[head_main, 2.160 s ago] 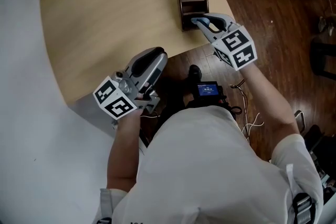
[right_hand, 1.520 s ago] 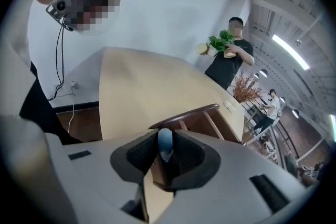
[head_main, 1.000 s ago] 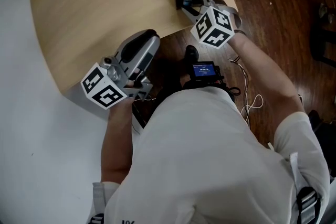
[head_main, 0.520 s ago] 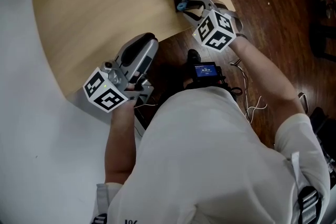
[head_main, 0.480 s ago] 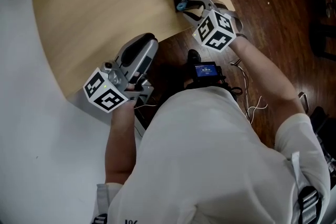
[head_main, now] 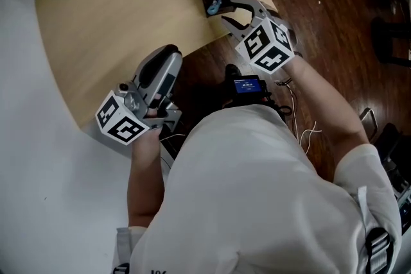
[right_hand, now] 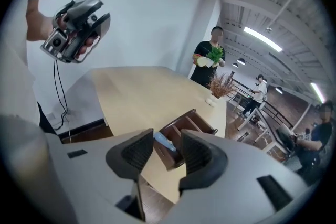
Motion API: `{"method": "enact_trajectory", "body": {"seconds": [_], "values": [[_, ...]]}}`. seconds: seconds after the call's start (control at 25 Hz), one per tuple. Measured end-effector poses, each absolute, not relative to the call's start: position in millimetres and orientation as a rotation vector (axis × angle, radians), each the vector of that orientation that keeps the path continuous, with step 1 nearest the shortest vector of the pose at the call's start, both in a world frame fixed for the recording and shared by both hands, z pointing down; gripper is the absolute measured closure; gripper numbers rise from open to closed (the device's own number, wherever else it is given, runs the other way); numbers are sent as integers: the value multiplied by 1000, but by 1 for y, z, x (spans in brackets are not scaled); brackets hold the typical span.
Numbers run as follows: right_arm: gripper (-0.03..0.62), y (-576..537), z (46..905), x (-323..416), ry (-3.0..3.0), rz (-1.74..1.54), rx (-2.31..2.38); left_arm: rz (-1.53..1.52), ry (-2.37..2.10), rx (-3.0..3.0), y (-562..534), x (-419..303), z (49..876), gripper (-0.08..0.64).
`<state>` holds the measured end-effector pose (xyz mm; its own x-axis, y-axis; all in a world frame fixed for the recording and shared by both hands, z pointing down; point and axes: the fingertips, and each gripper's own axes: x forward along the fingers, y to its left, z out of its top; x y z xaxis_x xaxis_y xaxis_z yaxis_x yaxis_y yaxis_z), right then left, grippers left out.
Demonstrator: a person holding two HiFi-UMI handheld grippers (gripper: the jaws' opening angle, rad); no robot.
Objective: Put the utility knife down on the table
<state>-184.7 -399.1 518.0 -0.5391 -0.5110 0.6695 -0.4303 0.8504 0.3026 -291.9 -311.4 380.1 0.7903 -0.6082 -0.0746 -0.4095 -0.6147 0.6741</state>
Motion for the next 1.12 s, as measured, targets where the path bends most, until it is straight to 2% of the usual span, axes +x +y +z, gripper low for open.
{"method": "enact_trajectory", "body": {"seconds": [0.6,0.68,0.96,1.12], "values": [[456,-354,435,-189,-2482,340,850,-396,-728,2357,-285,-291,354,495],[516,-347,419,-188,-2512,379,873,-397,-729,2368,-278,-291,343,495],[591,-334,388,-178,-2596,541,935,-401,-713,2385,-267,-289,334,495],[591,-320,369,-178,-2621,609,934,-387,-705,2386,-256,-289,323,495]]}}
